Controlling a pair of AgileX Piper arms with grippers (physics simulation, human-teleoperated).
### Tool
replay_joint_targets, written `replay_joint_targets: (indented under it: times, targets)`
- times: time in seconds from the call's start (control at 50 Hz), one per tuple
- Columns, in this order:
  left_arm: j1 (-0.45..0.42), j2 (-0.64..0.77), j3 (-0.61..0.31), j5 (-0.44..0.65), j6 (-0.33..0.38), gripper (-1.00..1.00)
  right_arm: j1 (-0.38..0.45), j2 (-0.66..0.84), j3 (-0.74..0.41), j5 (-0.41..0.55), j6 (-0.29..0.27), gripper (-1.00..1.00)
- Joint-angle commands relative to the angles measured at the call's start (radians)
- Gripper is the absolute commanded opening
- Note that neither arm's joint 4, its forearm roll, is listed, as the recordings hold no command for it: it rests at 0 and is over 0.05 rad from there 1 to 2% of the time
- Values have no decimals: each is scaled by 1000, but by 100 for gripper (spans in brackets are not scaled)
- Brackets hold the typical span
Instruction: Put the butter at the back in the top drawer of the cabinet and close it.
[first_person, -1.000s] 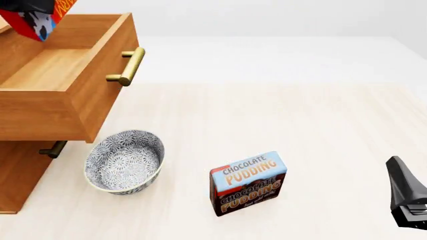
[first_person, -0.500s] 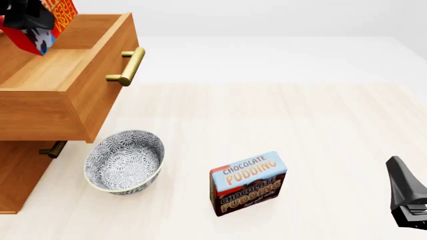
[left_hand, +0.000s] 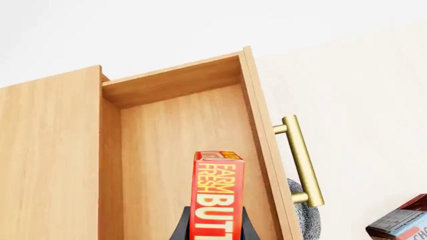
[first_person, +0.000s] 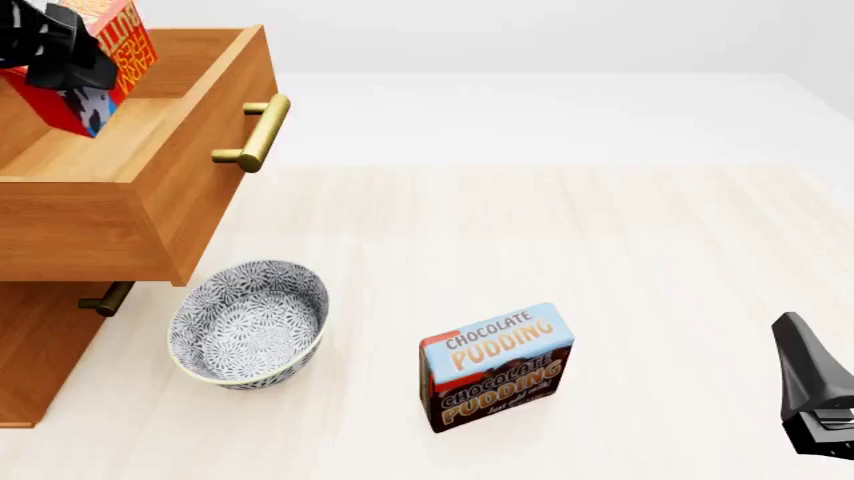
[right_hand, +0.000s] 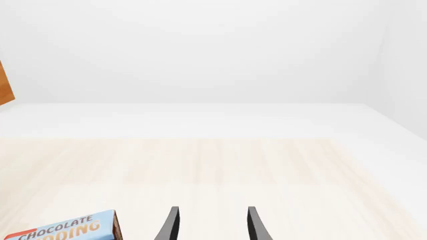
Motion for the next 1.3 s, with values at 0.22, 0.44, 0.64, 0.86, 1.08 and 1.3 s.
replay_joint_targets:
  times: [0.22,0.44,0.64,0.86,1.08,1.3]
  targets:
    - [30,7,30,-37,15,-100,0,0,0,0,0,100]
    - [36,5,29,-39,13,-100,0,0,0,0,0,100]
    - [33,7,28,-40,6,-100,0,0,0,0,0,100]
    - [47,6,43,-49,9,-100,0,0,0,0,0,100]
    - [57,7,44,-48,8,-100,0,0,0,0,0,100]
    - [70,16,61,-62,8,-100,0,0,0,0,0,100]
